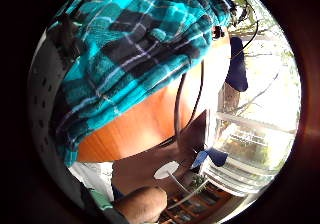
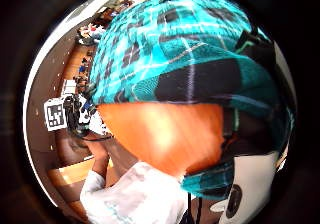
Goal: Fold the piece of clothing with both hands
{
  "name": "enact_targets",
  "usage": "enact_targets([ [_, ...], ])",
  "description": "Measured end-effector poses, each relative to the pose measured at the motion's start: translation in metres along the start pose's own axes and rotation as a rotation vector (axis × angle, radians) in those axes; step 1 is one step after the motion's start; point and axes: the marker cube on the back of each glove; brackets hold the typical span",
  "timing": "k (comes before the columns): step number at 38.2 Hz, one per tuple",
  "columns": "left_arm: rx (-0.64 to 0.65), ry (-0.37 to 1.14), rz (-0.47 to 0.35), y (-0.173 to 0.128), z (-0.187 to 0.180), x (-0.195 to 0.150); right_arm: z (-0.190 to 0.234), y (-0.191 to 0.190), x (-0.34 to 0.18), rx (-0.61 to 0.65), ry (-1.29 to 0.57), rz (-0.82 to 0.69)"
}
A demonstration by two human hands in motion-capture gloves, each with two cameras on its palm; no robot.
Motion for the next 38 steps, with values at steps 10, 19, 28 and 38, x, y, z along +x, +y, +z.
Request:
enact_targets([
  [10, 0.361, -0.200, -0.001, 0.015, -0.029, 0.008, -0.016, 0.003, 0.005, 0.243, 0.030, -0.158],
  [19, 0.362, -0.002, 0.043, 0.049, -0.097, 0.005, -0.077, 0.052, 0.021, -0.034, 0.001, -0.343],
  [28, 0.123, -0.127, 0.022, -0.064, -0.133, -0.040, -0.160, -0.084, 0.045, -0.052, -0.256, -0.262],
  [38, -0.231, -0.082, -0.054, -0.218, -0.066, -0.073, -0.103, -0.259, 0.042, 0.010, -0.437, -0.025],
])
